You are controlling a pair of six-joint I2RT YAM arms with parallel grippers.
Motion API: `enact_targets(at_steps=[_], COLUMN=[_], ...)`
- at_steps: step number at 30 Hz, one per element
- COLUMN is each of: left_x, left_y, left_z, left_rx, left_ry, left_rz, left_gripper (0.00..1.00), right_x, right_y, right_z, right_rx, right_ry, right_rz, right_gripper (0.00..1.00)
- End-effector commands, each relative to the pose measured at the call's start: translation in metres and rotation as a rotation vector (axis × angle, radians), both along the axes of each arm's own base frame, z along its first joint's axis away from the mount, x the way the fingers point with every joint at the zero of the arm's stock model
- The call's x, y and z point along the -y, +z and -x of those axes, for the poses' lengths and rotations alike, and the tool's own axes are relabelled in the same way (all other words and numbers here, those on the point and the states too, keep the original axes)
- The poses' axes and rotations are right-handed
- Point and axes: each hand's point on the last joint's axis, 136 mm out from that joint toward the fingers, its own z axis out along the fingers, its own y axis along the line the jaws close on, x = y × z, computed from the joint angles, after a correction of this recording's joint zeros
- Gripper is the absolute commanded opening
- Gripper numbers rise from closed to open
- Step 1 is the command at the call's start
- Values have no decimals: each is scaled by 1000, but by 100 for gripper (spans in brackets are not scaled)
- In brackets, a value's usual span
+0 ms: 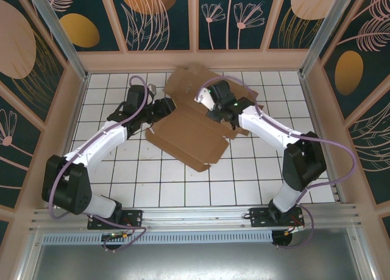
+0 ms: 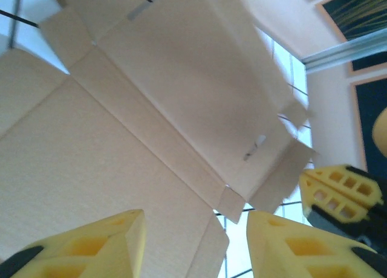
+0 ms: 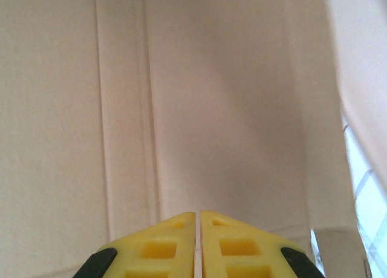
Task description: Fold the paper box
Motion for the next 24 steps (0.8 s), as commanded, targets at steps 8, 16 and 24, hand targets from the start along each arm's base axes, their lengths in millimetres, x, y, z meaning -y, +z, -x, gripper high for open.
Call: enact_targets(at_steps=[8,16,24], left_x=[48,22,-23], left_y=[-129,-166,-193], left_z=[53,42,24], left_rx=[-269,-328,-395], left_ry=[-145,-65,67], left_rz=[-72,-250,-299], left_gripper=[35,27,23], right_x=[62,69,50], right_y=[-66,-144,-167], right_z=[-70,-42,49], right_rx=[-233,-373,-537], right_ry=[-508,-651,-645], right_rz=[-330,-309,-306], right_gripper=[17,6,10])
